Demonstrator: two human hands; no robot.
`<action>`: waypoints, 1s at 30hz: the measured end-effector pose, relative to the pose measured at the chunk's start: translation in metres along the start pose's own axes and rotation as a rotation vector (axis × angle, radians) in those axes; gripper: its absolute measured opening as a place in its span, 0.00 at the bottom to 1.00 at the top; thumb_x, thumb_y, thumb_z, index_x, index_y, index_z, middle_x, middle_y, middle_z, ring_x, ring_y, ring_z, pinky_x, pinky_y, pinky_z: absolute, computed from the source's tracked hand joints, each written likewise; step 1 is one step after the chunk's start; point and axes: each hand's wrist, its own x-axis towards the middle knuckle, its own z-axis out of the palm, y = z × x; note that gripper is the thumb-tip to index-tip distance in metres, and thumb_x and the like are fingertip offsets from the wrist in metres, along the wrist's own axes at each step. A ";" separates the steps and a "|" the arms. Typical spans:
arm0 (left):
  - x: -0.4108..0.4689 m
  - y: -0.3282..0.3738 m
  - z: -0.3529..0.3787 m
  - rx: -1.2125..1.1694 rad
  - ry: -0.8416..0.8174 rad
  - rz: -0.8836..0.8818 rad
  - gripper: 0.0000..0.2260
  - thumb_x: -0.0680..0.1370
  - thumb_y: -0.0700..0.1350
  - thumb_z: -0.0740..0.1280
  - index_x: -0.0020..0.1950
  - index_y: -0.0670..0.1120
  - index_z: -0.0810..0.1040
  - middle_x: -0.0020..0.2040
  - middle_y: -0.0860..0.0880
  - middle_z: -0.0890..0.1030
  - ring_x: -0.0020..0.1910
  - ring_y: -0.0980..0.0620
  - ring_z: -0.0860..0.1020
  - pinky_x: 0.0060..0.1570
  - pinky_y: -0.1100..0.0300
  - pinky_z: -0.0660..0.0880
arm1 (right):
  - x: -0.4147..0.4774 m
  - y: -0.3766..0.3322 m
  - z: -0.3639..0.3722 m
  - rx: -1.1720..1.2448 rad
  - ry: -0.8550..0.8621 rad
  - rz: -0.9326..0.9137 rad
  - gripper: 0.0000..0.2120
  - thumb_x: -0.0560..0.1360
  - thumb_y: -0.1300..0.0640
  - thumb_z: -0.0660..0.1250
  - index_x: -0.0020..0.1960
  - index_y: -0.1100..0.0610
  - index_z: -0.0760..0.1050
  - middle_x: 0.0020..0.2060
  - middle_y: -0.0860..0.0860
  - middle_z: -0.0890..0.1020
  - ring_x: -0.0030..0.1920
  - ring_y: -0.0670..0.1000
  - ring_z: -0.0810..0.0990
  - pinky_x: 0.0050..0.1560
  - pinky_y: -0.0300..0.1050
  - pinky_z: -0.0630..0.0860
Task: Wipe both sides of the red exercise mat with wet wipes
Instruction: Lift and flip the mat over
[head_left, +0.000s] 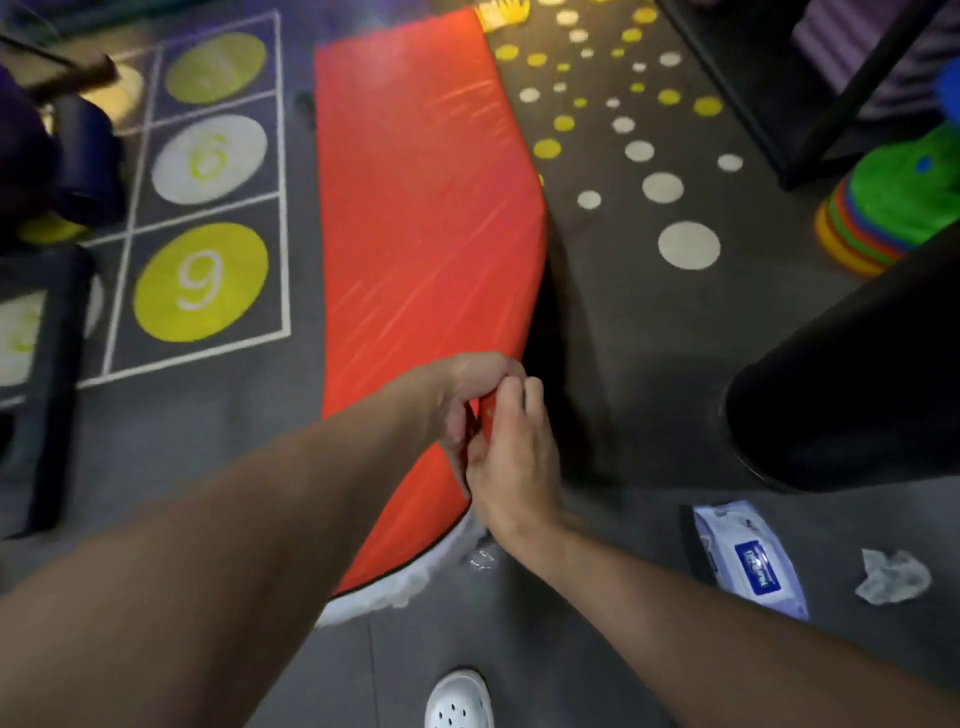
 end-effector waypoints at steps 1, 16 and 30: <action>-0.017 0.001 -0.009 0.001 0.018 0.018 0.12 0.71 0.51 0.64 0.38 0.43 0.80 0.49 0.38 0.80 0.57 0.35 0.77 0.64 0.28 0.62 | 0.003 -0.014 -0.004 0.013 -0.029 -0.017 0.16 0.67 0.69 0.66 0.52 0.60 0.69 0.53 0.57 0.71 0.52 0.61 0.77 0.50 0.54 0.77; -0.162 0.007 -0.098 -0.181 0.190 0.183 0.14 0.83 0.47 0.56 0.45 0.37 0.69 0.41 0.40 0.74 0.40 0.45 0.74 0.62 0.36 0.67 | -0.037 -0.102 0.043 1.527 -0.384 1.697 0.23 0.81 0.44 0.59 0.63 0.63 0.71 0.64 0.64 0.72 0.64 0.72 0.70 0.53 0.73 0.76; -0.216 -0.042 -0.169 -0.340 0.175 0.377 0.08 0.83 0.40 0.55 0.48 0.42 0.73 0.44 0.41 0.79 0.46 0.45 0.77 0.65 0.36 0.68 | -0.068 -0.176 0.089 1.970 -0.016 2.107 0.48 0.66 0.42 0.78 0.73 0.66 0.60 0.76 0.65 0.54 0.60 0.66 0.76 0.41 0.43 0.82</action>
